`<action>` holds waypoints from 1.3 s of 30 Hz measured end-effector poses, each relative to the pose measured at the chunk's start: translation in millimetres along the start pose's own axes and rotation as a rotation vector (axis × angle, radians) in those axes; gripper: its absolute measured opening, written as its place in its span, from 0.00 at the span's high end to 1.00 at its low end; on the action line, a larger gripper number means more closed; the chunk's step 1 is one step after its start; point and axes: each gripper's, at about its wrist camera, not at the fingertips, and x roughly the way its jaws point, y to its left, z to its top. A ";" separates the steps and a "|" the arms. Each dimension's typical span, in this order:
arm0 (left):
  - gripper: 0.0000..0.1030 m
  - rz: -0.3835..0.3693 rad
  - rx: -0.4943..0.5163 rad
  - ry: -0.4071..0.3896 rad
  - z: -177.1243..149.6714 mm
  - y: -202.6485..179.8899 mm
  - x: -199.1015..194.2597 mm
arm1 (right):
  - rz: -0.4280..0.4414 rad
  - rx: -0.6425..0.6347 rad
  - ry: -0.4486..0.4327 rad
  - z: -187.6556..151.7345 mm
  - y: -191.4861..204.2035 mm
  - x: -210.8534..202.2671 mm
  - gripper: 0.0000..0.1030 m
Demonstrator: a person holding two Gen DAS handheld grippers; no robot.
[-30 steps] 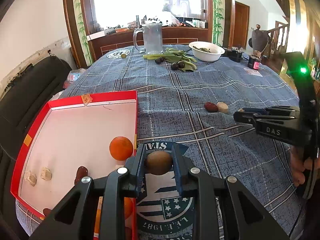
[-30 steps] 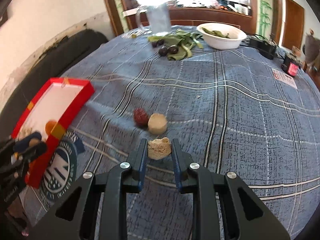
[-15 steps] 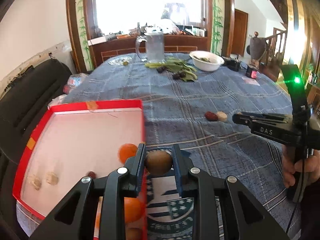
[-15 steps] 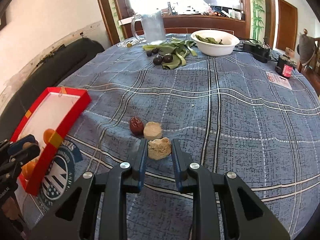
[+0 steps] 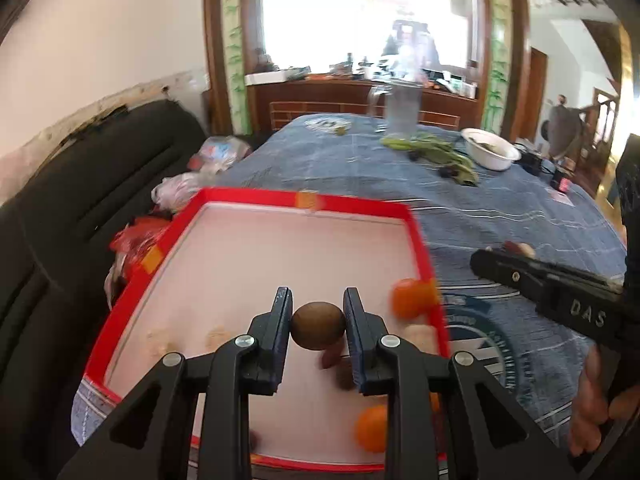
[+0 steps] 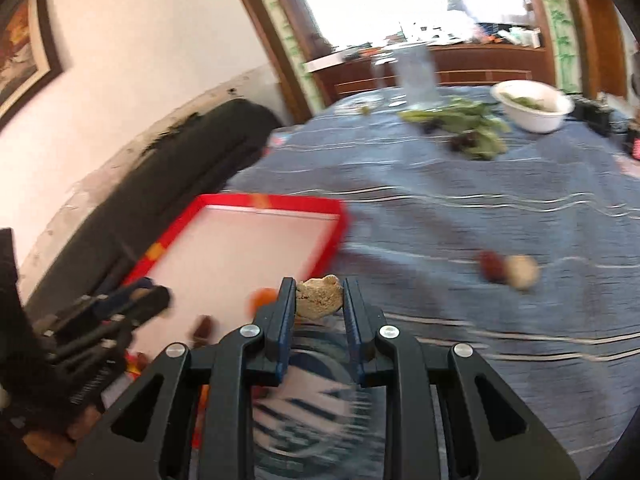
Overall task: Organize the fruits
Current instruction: 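Carry the bread chunk and brown fruit into the tray and open both tools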
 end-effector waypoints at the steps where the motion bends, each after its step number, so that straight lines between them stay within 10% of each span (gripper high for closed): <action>1: 0.76 0.014 -0.013 0.000 0.5 7.4 1.2 | 0.017 -0.004 0.010 0.0 6.8 5.4 0.75; 11: 0.76 0.116 -0.088 0.017 15.7 56.9 22.5 | 0.052 -0.089 0.066 -6.0 52.7 37.1 0.75; 39: 0.75 0.282 -0.052 0.271 17.0 34.0 80.0 | 0.114 -0.102 0.240 17.2 64.0 118.4 0.74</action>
